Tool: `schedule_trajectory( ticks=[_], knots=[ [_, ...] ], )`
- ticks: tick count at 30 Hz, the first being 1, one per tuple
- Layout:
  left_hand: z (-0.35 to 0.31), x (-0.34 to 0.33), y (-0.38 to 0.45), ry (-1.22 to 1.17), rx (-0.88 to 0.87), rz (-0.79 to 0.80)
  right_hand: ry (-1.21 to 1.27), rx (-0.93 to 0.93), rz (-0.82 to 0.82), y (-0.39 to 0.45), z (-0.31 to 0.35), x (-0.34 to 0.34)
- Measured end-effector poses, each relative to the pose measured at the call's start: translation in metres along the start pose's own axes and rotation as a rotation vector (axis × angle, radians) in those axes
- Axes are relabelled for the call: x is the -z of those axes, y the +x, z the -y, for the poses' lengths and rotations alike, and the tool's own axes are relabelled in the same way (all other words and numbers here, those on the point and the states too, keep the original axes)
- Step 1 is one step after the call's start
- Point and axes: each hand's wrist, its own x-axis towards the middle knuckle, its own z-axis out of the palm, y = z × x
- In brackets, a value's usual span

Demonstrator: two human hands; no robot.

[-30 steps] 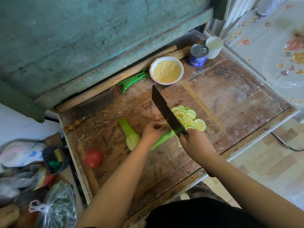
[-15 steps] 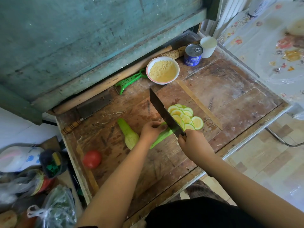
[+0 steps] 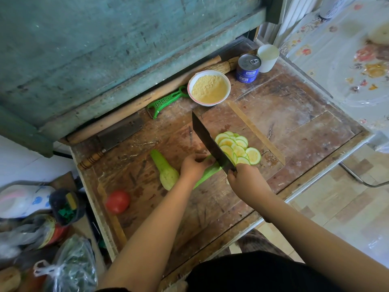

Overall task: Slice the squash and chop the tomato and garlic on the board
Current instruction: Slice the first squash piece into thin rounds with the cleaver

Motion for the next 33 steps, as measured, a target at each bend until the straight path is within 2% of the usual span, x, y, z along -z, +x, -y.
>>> schedule_trajectory(
  ticks=[33],
  knots=[
    [0.001,0.0,-0.002,0.038,-0.013,-0.007,0.048,-0.093,0.028,0.028,-0.003,-0.02]
  ],
)
